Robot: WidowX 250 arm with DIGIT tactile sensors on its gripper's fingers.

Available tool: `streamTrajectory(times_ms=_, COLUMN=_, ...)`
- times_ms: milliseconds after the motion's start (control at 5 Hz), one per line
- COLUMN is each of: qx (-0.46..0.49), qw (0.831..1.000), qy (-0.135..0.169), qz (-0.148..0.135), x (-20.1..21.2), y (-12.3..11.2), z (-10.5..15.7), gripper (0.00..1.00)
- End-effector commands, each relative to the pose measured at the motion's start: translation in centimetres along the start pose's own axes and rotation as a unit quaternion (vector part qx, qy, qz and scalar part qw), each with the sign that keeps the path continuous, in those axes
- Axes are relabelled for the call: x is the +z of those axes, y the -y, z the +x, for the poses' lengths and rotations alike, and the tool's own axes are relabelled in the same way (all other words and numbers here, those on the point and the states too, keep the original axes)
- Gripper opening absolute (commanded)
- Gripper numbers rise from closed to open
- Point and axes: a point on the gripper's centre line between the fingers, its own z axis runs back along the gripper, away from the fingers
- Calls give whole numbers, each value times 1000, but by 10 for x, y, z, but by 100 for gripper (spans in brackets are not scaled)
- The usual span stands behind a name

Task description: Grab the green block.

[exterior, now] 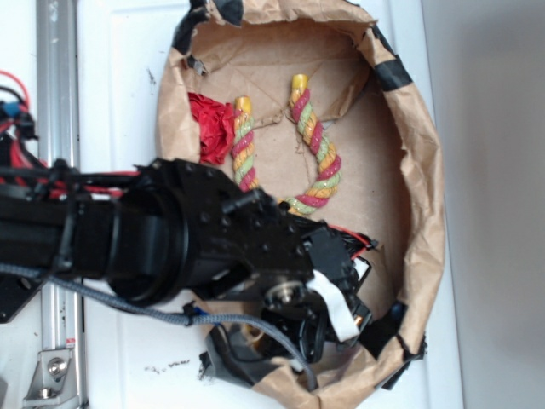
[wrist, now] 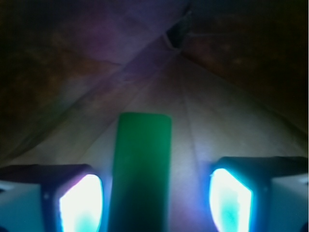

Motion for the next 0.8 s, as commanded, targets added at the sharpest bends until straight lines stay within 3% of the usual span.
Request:
streamTrajectory(times_ms=0, qx=109, qw=993, qy=12, qz=49, x=52, y=-39, z=-8, gripper=0)
streamTrajectory(times_ms=400, qx=264, qw=957, qy=34, qz=112, x=144, y=-76, z=-24, gripper=0)
streamTrajectory(times_ms=600, qx=351, qw=931, qy=-8, qz=96, x=177, y=-77, z=-17, gripper=0)
